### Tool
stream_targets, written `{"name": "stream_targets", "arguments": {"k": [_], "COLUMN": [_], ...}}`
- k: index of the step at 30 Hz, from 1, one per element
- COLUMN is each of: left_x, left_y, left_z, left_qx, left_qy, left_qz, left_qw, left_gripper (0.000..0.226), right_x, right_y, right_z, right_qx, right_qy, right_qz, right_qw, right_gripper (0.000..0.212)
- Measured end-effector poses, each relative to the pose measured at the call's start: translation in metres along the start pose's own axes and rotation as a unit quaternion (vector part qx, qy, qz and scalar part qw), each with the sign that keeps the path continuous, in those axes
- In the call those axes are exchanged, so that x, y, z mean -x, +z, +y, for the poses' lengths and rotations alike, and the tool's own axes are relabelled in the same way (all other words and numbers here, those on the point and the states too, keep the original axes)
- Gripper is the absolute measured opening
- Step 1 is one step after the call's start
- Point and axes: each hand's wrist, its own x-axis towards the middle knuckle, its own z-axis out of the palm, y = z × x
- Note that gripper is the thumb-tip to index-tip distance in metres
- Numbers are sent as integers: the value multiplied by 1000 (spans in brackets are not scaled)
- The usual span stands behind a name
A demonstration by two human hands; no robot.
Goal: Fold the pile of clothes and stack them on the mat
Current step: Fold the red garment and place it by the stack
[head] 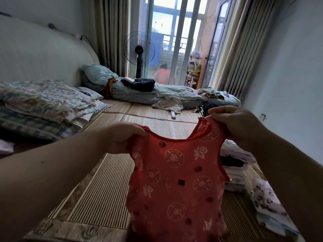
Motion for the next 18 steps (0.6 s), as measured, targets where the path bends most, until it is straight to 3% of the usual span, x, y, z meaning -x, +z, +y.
{"name": "stream_targets", "arguments": {"k": [3, 6, 10, 12, 13, 14, 16, 18], "left_x": [1, 0, 4, 8, 8, 8, 8, 8], "left_y": [-6, -10, -9, -10, -13, -16, -17, -16], "left_z": [1, 3, 13, 17, 19, 21, 27, 35], "left_qx": [35, 142, 185, 66, -50, -185, -370, -396], "left_qy": [31, 74, 151, 179, 200, 225, 272, 296], "left_qz": [40, 65, 86, 134, 186, 241, 309, 339], "left_qw": [998, 985, 967, 972, 961, 926, 833, 800], "left_gripper": [22, 20, 30, 31, 29, 24, 11, 9], "right_x": [0, 0, -1, -6, -9, -11, -11, -11], "right_y": [-3, -7, -16, -20, -21, -22, -21, -19], "right_z": [4, 9, 12, 13, 13, 13, 9, 5], "right_qx": [13, 14, 26, 200, 302, 377, 404, 361], "right_qy": [9, 23, 1, -53, -92, -126, -155, -156], "right_qz": [-8, -26, -90, -58, -25, 9, 59, 83], "right_qw": [1000, 999, 996, 977, 949, 918, 899, 916], "right_gripper": [11, 15, 46, 53, 48, 38, 18, 14]}}
